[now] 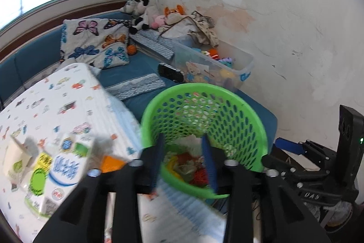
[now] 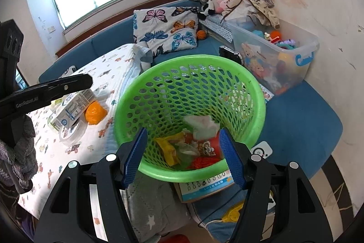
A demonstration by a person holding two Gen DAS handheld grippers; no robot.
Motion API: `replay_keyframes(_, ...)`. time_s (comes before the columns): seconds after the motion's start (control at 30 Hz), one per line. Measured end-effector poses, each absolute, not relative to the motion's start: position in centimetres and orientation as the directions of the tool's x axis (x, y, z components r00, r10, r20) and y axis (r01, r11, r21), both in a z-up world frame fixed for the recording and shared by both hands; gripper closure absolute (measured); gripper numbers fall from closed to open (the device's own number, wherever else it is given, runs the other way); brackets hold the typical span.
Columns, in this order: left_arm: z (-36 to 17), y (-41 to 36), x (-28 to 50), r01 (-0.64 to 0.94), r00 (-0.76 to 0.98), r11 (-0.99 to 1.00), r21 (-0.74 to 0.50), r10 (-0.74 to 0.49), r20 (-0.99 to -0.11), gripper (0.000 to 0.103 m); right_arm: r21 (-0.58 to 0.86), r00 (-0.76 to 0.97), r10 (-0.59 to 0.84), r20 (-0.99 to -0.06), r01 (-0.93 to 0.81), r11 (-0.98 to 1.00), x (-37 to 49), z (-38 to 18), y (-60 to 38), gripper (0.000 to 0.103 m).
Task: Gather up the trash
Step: 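Grasp the white milk carton with the left tool and lift it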
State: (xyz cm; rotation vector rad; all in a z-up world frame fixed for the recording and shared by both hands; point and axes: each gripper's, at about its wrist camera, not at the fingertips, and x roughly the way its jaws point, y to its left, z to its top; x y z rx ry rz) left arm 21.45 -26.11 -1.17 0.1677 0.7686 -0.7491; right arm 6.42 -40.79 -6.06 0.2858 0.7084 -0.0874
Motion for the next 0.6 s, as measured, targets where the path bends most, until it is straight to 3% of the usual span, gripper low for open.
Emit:
replay_keyframes(0.17,-1.1,-22.8,21.5,0.64,0.512,0.761,-0.103,-0.523,-0.681,0.061,0.231,0.764,0.038,-0.644,0.147,0.962,6.7,-5.5,-39.3,0.037)
replay_keyframes(0.33,-1.3,-19.3,22.2,0.6,0.542,0.794,-0.093,-0.489,-0.683,0.049,0.226,0.77,0.063,-0.635,0.107,0.968,7.1,-4.9,-37.5,0.034)
replay_keyframes(0.6,-2.2,-15.8,24.1,0.568,0.565,0.822,-0.046,-0.429,-0.705,0.039,0.229,0.769,0.112,-0.629,0.046,0.972,8.2,-4.6,-35.0,0.033)
